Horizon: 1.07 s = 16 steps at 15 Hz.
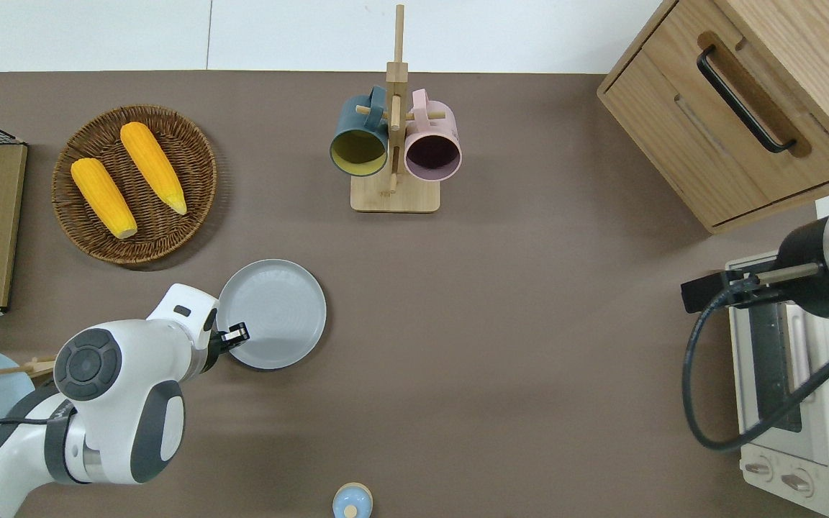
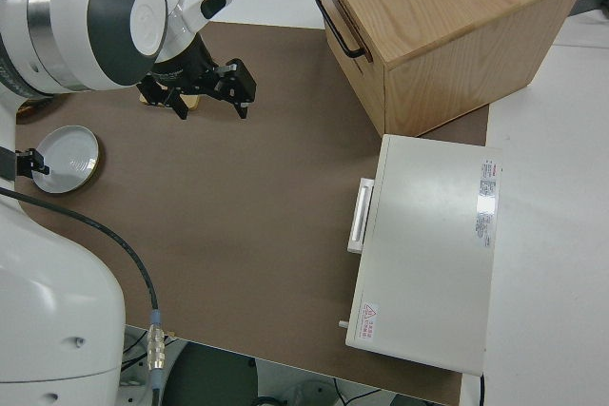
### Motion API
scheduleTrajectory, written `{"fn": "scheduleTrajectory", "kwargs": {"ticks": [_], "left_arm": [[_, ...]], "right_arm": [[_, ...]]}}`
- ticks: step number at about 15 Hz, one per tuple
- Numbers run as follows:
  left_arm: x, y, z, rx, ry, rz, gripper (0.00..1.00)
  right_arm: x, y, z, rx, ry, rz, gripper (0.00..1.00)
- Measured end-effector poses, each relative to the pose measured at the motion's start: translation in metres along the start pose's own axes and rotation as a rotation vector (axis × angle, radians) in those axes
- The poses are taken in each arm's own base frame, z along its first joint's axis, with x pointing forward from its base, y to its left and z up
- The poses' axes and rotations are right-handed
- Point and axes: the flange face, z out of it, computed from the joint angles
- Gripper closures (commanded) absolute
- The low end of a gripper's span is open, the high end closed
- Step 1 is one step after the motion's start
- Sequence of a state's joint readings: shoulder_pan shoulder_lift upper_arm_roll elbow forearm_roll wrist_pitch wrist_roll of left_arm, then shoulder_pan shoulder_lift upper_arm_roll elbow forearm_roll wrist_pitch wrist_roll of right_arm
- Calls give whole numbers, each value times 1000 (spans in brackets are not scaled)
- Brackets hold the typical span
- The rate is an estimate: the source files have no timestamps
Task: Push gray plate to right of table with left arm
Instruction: 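Push the gray plate with the left gripper away from the basket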
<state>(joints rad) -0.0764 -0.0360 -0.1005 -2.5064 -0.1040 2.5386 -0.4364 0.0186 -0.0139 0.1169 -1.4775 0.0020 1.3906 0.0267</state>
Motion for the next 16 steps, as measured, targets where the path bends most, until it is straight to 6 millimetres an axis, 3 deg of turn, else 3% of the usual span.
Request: {"fn": "scheduleTrajectory", "kwargs": {"ticks": [12, 16], "left_arm": [[0, 5, -3, -5, 13, -10, 1000], [-17, 33, -2, -11, 13, -56, 1000]], "right_arm": [[0, 0, 0, 0, 0, 0, 17], [0, 0, 0, 0, 0, 0, 17]]}}
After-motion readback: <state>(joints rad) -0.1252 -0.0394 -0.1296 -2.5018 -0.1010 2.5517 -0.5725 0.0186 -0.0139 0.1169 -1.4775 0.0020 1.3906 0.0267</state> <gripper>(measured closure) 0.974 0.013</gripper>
